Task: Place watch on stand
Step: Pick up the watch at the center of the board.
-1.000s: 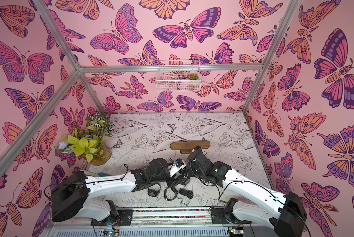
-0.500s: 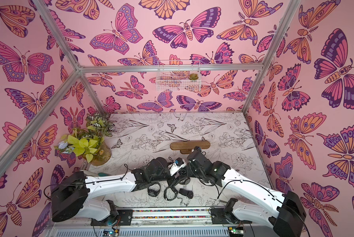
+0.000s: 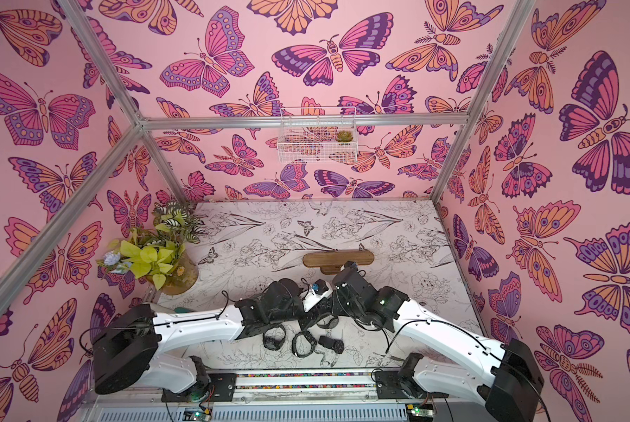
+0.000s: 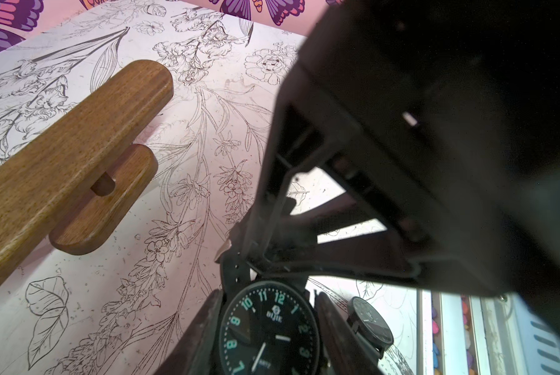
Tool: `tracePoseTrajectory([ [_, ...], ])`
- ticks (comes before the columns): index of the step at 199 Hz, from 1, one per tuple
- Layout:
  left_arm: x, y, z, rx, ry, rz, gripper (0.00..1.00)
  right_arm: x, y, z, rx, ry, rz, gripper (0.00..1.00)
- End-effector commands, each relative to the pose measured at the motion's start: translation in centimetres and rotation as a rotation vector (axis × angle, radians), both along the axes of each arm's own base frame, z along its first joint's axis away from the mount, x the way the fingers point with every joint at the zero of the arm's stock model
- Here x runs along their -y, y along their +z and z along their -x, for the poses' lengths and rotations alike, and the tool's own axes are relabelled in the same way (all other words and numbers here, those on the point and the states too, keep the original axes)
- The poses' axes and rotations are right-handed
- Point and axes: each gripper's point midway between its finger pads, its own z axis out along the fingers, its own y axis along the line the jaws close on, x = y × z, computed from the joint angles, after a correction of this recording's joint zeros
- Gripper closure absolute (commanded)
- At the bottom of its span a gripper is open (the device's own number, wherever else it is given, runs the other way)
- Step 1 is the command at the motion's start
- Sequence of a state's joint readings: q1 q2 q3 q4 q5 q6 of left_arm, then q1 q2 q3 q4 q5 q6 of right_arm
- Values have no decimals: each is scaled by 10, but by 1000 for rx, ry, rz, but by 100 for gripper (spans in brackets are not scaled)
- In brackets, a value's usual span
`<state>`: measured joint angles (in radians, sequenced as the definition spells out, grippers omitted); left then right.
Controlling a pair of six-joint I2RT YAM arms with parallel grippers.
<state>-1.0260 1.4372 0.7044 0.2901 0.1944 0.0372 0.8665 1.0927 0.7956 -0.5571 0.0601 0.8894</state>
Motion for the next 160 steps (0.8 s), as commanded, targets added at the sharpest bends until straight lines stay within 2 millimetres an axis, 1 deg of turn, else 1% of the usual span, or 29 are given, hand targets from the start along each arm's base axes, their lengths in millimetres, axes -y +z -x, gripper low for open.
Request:
tracePoseTrajectory([
  [1,4,0,1,-10,-19,-1,63,-2,5,0,19,5,-16,82],
  [14,4,1,0,-9,-18,2,63,-1,7,-1,26,2,-18,81],
  [32,4,3,-1,-7,-8,11,63,3,9,-1,37,-18,-17,77],
  [60,1,7,-4,-3,18,33,63,11,18,-3,93,-39,-31,67],
  [80,-1,14,-7,-7,43,69,63,19,27,-4,152,-52,-54,60],
  [109,-6,27,-14,-34,78,144,63,28,40,-5,254,-63,-108,58],
  [126,-9,33,-18,-44,100,181,63,32,42,-4,301,-68,-142,58],
  [140,-12,38,-23,-54,122,211,63,32,40,-3,329,-55,-168,58],
  [160,-14,46,-27,-65,149,253,63,25,32,0,326,-35,-215,57],
])
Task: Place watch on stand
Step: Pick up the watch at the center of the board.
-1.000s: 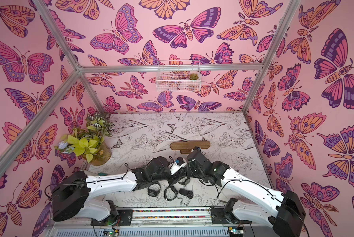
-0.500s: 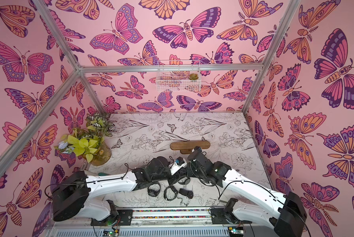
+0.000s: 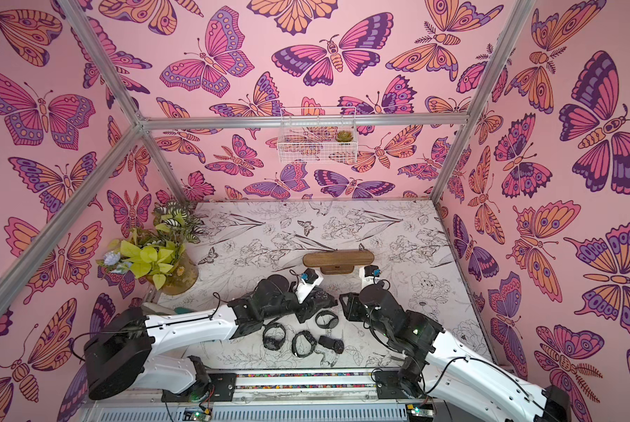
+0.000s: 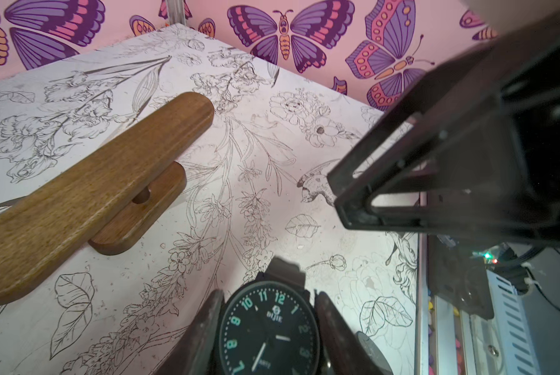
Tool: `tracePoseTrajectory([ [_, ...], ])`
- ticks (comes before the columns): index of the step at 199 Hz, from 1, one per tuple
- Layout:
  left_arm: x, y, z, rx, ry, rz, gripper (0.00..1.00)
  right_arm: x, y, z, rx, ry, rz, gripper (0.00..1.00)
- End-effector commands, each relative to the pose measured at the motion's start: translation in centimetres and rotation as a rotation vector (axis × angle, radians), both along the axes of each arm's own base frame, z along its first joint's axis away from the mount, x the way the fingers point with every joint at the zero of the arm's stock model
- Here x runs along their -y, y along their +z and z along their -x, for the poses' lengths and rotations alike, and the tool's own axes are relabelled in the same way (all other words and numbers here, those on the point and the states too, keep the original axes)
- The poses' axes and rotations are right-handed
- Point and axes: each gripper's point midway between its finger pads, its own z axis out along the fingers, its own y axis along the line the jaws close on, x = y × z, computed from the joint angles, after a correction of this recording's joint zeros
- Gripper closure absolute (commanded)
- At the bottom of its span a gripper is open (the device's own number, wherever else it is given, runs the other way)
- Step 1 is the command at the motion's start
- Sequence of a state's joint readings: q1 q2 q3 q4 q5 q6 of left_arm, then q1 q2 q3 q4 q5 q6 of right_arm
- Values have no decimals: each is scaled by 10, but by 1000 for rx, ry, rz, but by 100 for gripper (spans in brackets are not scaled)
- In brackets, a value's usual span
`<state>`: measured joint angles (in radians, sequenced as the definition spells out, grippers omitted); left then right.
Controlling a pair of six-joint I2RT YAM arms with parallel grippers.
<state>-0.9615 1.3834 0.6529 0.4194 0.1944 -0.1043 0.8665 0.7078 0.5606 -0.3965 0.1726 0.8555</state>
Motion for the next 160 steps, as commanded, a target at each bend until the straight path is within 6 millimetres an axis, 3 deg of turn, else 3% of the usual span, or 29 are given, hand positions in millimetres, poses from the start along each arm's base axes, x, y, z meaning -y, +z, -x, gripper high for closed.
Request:
tracePoseTrajectory([
  [1,-2,20,-3,-13,25,100,63,-9,1,-3,49,24,-47,57],
  [40,-4,36,-12,-24,87,193,63,-33,-9,-1,-4,62,-166,56],
  [68,-3,41,-17,-28,123,212,63,-46,-1,-3,28,69,-281,55],
  [160,9,59,-13,-28,132,261,63,-46,4,-13,86,20,-331,56],
])
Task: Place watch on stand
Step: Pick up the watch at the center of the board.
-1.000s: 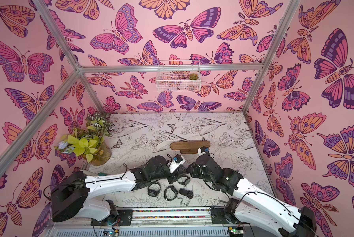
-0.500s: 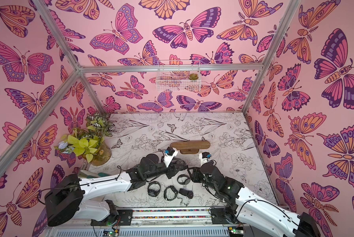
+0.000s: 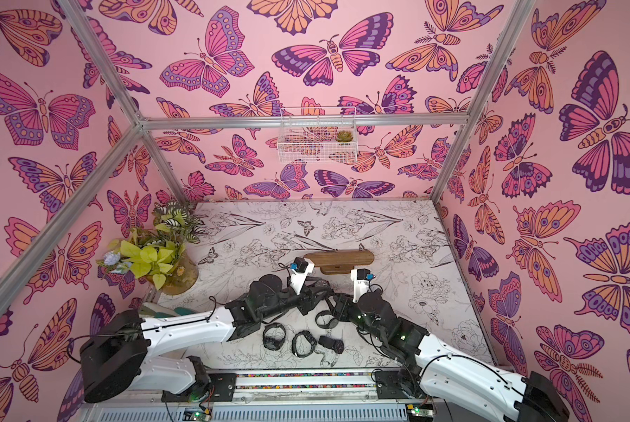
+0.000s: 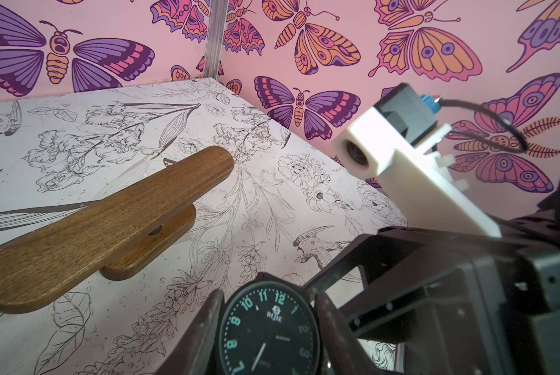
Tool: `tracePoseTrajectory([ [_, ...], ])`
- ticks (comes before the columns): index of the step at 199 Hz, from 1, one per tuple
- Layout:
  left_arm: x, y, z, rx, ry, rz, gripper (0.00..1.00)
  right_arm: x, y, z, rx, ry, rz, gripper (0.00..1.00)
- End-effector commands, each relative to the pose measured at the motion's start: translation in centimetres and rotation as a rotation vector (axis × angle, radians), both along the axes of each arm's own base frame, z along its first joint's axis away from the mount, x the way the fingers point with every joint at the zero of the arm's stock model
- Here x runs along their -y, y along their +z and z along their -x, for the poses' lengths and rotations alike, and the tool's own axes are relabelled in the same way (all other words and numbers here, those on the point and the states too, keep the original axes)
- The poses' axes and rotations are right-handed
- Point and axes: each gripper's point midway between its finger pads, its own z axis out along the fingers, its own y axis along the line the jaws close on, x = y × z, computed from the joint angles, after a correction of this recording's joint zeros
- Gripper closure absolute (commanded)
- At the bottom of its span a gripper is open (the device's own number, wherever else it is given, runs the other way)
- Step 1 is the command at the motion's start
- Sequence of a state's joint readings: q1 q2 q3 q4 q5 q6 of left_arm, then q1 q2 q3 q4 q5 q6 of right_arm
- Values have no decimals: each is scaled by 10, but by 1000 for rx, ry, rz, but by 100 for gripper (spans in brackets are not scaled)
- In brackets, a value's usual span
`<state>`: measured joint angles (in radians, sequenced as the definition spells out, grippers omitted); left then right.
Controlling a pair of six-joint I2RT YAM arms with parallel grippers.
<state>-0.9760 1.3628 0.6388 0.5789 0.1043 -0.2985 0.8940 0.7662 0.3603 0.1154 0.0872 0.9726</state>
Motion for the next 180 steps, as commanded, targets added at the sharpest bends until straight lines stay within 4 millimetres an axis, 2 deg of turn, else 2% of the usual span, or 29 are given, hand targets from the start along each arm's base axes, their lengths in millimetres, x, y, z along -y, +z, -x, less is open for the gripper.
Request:
tracePoseTrajectory([
  [1,7,21,1,27,5,59,63,-1,4,-5,20,-30,-34,56],
  [28,10,27,6,33,-4,73,63,3,-3,-10,19,-69,-6,57],
  [60,12,30,11,37,-11,79,63,4,3,-16,57,-98,-44,65],
  [102,11,25,13,48,-14,63,61,11,11,-19,84,-126,7,93],
  [126,8,16,19,54,-41,34,54,21,18,-19,108,-135,84,98],
  [147,2,9,26,44,-60,0,38,27,25,-16,129,-109,183,98],
  [170,0,-1,35,29,-110,-53,27,27,29,-11,138,-44,307,99],
  [175,-3,11,37,45,-111,-34,25,27,29,-11,137,-29,335,99],
  [180,-4,11,39,45,-116,-40,24,27,29,-10,137,-12,362,99],
])
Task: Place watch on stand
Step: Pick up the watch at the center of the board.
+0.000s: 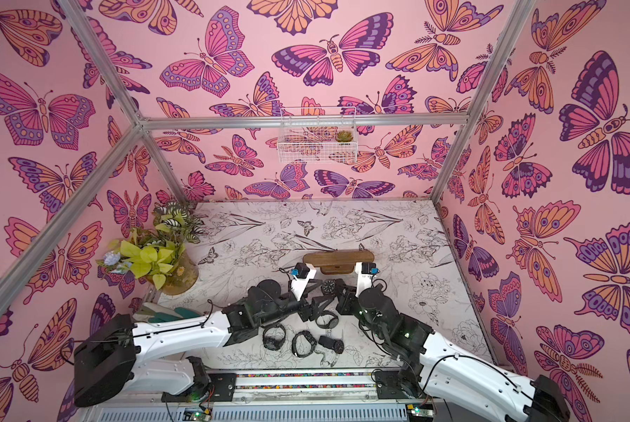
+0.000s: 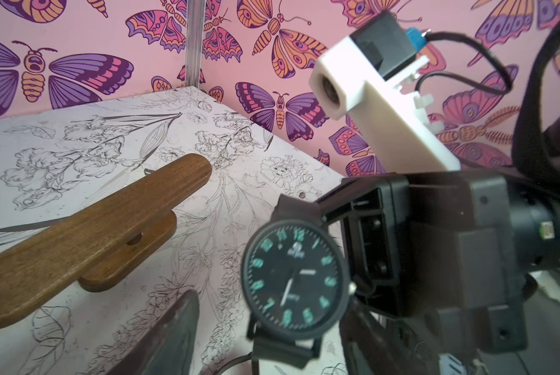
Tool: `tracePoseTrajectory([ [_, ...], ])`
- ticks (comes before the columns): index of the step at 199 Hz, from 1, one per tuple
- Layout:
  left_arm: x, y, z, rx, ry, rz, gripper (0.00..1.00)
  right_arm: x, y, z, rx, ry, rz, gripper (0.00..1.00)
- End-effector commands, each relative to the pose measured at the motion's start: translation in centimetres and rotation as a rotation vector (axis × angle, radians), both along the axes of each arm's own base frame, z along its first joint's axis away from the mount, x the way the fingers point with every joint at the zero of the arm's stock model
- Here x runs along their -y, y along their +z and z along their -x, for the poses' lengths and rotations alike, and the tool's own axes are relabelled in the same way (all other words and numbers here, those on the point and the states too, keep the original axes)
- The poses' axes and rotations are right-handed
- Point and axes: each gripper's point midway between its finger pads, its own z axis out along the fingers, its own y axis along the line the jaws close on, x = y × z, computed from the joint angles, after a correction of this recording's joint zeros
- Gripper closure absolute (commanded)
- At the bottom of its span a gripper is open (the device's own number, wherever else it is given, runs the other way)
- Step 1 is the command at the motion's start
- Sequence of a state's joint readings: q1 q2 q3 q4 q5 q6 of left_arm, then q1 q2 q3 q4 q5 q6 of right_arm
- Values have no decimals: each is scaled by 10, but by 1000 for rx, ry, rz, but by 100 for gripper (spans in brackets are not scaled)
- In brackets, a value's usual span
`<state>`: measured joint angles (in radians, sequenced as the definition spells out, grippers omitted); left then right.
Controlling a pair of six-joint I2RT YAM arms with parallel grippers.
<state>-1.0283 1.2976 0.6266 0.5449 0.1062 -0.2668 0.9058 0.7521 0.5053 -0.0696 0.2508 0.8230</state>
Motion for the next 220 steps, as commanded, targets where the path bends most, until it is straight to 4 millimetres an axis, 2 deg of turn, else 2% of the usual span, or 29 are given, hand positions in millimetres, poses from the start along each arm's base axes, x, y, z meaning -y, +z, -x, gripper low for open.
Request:
tracePoseTrajectory([
  [1,-7,-2,14,9,-55,-44,23,7,-3,6,0,62,208,99],
  [51,-16,1,16,-19,-80,-79,20,15,-7,6,-3,122,439,100],
  [166,-1,3,15,-108,-131,-119,21,1,-5,4,26,163,491,99],
  [168,1,-7,14,-126,-130,-140,21,1,-5,4,27,164,492,99],
  [172,2,-12,13,-136,-129,-148,21,0,-5,4,27,165,493,99],
  [203,2,-16,11,-182,-137,-150,24,-2,-4,5,34,168,488,99],
  [220,2,-17,10,-199,-142,-149,30,-3,-5,5,36,168,490,99],
])
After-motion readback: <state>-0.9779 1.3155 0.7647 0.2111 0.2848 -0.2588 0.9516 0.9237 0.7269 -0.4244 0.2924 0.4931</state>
